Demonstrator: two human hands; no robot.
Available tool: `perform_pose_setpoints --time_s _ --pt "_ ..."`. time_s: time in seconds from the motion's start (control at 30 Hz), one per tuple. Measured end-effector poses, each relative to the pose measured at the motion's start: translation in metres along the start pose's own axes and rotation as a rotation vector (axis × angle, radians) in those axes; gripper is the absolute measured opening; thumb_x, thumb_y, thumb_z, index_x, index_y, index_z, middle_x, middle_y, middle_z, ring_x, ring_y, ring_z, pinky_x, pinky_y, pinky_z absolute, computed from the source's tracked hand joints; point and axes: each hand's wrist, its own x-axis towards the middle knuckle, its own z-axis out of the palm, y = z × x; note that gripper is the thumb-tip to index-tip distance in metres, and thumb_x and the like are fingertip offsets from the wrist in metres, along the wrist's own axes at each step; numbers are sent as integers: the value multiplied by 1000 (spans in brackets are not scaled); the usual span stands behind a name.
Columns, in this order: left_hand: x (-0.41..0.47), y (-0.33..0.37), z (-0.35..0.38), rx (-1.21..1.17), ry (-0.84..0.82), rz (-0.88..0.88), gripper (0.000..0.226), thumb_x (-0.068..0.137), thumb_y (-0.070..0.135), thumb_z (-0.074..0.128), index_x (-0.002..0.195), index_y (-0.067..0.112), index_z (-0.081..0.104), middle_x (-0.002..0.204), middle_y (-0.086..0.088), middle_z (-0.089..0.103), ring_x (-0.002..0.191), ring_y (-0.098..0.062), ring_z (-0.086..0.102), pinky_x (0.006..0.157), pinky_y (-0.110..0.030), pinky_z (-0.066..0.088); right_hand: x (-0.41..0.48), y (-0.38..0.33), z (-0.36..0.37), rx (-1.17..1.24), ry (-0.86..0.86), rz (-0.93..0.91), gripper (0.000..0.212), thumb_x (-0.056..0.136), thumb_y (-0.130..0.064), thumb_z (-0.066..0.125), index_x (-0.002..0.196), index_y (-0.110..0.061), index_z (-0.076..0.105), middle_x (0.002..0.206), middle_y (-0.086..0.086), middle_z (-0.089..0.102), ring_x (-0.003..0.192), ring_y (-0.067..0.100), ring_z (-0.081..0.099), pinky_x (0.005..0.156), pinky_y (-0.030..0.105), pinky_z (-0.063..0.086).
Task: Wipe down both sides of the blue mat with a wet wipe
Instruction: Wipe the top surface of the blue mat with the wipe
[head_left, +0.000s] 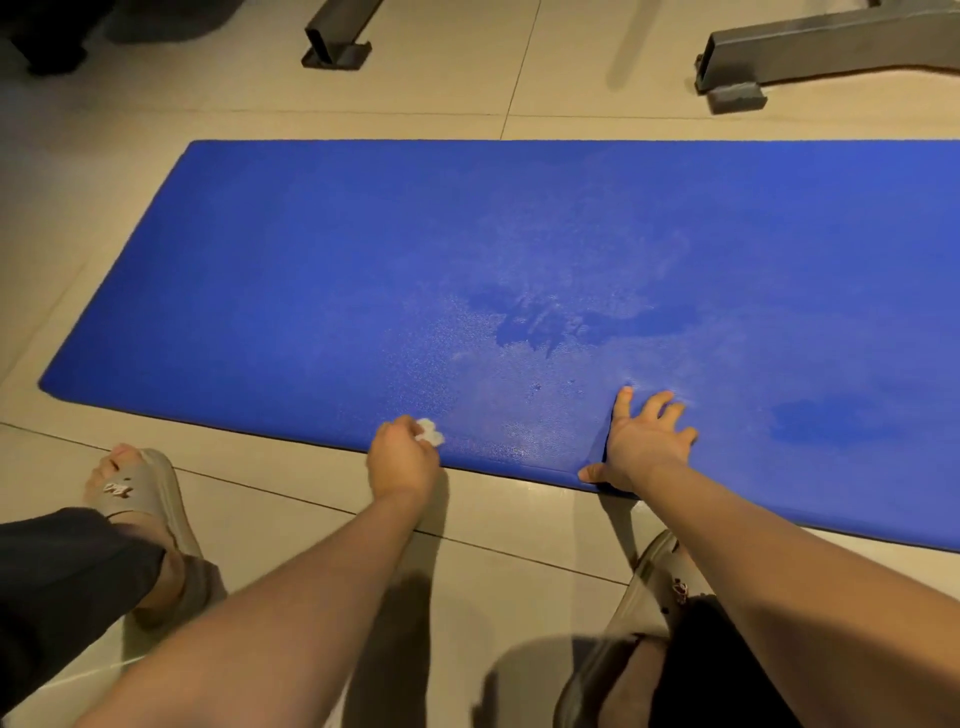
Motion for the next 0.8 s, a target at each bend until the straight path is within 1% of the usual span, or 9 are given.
perform_pose_setpoints --time_s 0.1,0.2,0.33,0.43,0.5,0.57,0.67,0.73,0.8 --pt "16 11 -14 34 -55 -147 11 90 16 72 97 9 68 99 -6 68 85 -24 58 72 -29 47 -2 1 -1 12 11 -14 139 70 -81 67 157 -14 -17 159 34 -8 148 53 0 111 59 31" --pt "10 29 -9 45 -86 -158 15 92 20 72 100 8 70 92 -2 60 86 -24 57 78 -28 50 -4 2 1 21 2 -18 137 72 -80 65 157 -13 -19 159 35 -10 148 54 -2 110 59 31" --pt "-3 41 14 -4 -49 -147 14 94 19 67 100 8 72 97 -7 69 91 -28 64 78 -29 50 2 -4 2 0 -8 -2 136 74 -77 67 157 -11 -20 158 37 -10 147 56 -1 109 60 31" --pt "-26 48 36 -58 -59 -33 13 95 13 61 98 9 73 105 -8 71 87 -26 62 73 -27 45 2 -6 1 -18 -34 15 139 72 -79 68 156 -13 -21 159 35 -10 148 54 -2 110 61 31" --pt "-42 55 53 -63 -94 77 15 94 10 58 97 10 72 109 -9 69 93 -30 65 76 -32 49 3 -6 -1 -44 -44 23 138 72 -80 67 156 -14 -22 159 34 -11 148 53 -2 110 60 31" --pt "-58 64 65 22 -198 267 16 94 7 55 97 11 70 108 -10 64 96 -34 63 79 -37 46 2 -6 -2 -61 -50 36 138 72 -81 66 156 -15 -22 160 33 -12 148 52 -2 109 58 32" --pt "-66 64 64 171 -306 502 16 96 9 51 103 15 65 108 -9 58 95 -34 61 73 -39 43 0 -8 -4 -84 -69 54 138 72 -82 65 156 -16 -23 161 30 -13 149 50 -3 109 56 35" --pt "-54 53 56 211 -311 561 16 98 11 52 107 16 64 110 -8 56 96 -34 61 71 -37 40 -2 -9 -6 -79 -88 65 138 71 -81 66 156 -18 -24 162 28 -13 150 49 -4 110 57 35" --pt "-29 39 40 183 -262 502 18 98 11 52 111 15 64 114 -8 58 98 -33 62 74 -37 43 -5 -11 -8 -79 -93 74 139 71 -81 67 156 -19 -24 162 27 -13 150 48 -4 111 56 35"
